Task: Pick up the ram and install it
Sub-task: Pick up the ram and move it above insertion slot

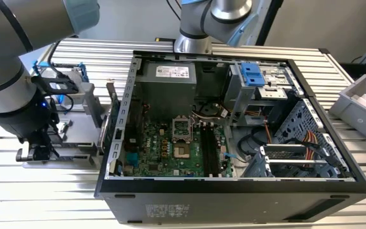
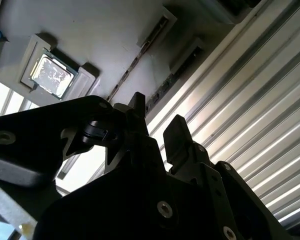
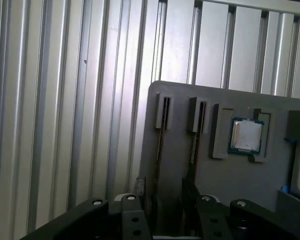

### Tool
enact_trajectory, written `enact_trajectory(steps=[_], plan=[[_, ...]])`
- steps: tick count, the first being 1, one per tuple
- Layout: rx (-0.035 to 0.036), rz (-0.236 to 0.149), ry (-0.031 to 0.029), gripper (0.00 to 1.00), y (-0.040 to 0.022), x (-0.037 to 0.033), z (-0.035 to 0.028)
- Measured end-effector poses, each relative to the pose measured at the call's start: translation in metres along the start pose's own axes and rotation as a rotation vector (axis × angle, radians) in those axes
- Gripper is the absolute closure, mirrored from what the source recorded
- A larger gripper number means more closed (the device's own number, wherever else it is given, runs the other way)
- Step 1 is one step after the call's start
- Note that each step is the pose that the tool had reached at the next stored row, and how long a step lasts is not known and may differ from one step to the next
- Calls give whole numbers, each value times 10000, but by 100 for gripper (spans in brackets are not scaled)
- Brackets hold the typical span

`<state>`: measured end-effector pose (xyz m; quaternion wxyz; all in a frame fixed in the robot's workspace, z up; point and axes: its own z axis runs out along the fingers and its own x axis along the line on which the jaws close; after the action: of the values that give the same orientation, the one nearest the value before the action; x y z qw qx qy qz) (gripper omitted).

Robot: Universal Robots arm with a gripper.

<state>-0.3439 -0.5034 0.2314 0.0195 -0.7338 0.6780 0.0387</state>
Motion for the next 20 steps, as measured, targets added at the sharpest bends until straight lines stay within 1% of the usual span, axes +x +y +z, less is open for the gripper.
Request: enact_trajectory(steps=[9, 16, 20], plan=[[0, -8, 0, 0, 13, 10, 138], [-2, -8, 1, 0, 45, 16, 228], [0, -9, 0, 0, 73, 16, 276]])
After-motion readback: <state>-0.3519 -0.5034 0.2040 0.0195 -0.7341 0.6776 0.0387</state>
